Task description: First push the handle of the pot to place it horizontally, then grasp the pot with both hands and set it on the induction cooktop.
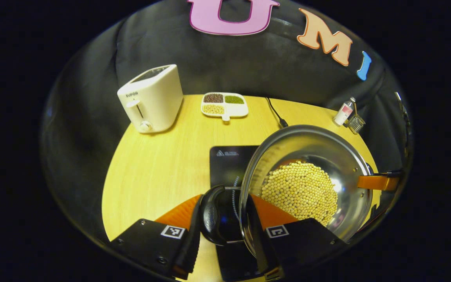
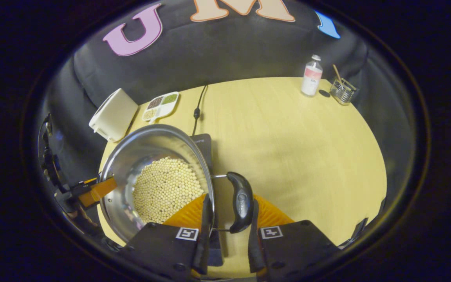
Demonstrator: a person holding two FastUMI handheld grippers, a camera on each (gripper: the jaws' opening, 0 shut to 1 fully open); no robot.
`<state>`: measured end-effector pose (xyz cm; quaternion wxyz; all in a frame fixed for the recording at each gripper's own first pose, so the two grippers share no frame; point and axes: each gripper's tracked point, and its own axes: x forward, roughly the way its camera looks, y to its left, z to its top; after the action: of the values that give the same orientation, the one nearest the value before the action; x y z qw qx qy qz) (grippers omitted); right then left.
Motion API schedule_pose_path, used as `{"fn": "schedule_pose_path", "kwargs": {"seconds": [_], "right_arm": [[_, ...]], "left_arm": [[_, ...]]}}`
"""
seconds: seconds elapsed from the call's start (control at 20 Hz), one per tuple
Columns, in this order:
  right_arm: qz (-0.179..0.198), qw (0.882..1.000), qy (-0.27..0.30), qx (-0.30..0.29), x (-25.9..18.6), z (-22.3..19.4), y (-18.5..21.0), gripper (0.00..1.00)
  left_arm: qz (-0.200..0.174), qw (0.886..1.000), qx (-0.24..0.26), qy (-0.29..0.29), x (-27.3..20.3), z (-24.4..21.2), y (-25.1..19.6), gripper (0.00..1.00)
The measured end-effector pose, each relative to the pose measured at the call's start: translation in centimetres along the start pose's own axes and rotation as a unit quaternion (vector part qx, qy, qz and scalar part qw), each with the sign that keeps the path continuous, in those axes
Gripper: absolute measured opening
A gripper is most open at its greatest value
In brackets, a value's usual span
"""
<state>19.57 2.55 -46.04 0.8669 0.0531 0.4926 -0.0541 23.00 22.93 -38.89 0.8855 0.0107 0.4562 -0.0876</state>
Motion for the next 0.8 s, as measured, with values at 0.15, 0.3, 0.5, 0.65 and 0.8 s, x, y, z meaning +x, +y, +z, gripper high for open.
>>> {"fn": "schedule_pose_path", "kwargs": {"seconds": [0.15, 0.3, 0.5, 0.65, 0.8], "right_arm": [[0.003, 1.000, 0.003, 0.009, 0.1, -0.1, 0.7, 0.42], [0.002, 1.000, 0.002, 0.015, 0.3, 0.1, 1.0, 0.42], [0.001, 1.000, 0.010, 0.019, 0.1, -0.3, 1.1, 0.46], [0.007, 1.000, 0.010, 0.028, -0.1, -0.3, 1.2, 0.47], [0.025, 0.998, -0.019, 0.053, -0.2, 0.8, 1.8, 0.52]], "left_arm": [[0.006, 1.000, 0.015, -0.010, -0.1, 0.3, 1.1, 0.62], [0.017, 0.999, 0.029, -0.018, 0.4, 0.8, 1.9, 0.65], [0.025, 0.999, 0.041, -0.021, 0.8, 1.4, 2.0, 0.68], [0.036, 0.999, 0.026, -0.029, 0.6, 1.5, 2.1, 0.72], [0.045, 0.998, 0.021, -0.042, -0.4, 1.7, 2.2, 0.72]]}}
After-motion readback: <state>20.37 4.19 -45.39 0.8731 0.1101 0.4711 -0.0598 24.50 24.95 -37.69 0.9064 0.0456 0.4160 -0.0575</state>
